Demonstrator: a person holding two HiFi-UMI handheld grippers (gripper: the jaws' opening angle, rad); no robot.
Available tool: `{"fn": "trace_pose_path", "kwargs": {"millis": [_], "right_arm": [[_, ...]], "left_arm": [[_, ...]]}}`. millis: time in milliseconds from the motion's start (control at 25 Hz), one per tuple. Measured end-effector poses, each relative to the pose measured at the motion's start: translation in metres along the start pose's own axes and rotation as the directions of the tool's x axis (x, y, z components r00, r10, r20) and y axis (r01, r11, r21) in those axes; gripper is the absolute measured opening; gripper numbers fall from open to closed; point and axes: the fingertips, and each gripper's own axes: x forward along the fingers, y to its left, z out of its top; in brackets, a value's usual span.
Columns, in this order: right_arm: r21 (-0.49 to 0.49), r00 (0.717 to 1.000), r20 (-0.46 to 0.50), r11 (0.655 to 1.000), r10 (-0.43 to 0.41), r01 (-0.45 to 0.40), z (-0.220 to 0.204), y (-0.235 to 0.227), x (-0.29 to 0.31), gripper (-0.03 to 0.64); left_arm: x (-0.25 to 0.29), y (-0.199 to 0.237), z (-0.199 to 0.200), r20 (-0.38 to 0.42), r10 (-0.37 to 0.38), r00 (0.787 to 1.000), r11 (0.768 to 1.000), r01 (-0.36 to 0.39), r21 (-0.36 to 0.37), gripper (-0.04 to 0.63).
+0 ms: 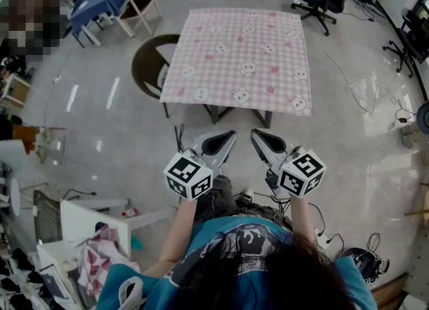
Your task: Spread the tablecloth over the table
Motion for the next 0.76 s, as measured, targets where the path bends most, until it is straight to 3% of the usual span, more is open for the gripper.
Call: {"fn": "trace_pose_path", "kwargs": {"millis": [760], "right_arm": [[-0.062,0.999,-0.037,0.998,0.006,-0.009,-0.006,0.015,0.014,0.0]], "left_arm": [[-0.015,0.007,0.0,0.02,-0.006,1.0,1.0,0.006,-0.024,0.012]]}}
